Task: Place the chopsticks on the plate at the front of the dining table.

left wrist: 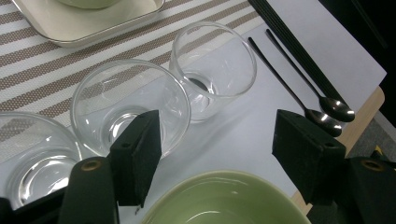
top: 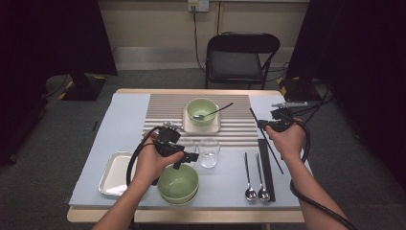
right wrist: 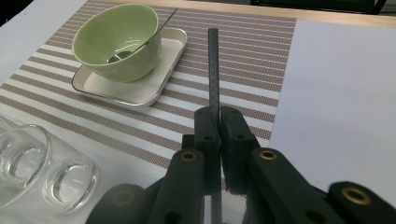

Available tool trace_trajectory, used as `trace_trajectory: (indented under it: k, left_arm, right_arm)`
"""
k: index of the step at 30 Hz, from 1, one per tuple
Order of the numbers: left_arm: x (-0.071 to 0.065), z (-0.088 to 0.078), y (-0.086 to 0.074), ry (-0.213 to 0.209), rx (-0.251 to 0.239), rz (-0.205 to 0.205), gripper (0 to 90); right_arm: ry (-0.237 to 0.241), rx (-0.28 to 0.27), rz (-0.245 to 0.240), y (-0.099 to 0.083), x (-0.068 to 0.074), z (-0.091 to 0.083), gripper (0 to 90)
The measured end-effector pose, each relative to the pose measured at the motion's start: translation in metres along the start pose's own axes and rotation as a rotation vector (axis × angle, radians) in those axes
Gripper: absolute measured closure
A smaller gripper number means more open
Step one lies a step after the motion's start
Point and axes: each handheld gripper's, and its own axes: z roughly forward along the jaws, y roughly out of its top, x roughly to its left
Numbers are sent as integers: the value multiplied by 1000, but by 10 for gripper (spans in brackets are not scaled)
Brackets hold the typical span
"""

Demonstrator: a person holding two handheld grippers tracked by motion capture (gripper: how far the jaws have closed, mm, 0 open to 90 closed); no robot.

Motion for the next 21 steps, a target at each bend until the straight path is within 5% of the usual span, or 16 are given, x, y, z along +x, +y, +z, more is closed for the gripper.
trace_trajectory:
  k: [21]
  left_arm:
    - [-13, 19, 10, -22, 4, 0, 326]
  right_arm:
    - [37, -13, -19, 11, 19, 3, 866]
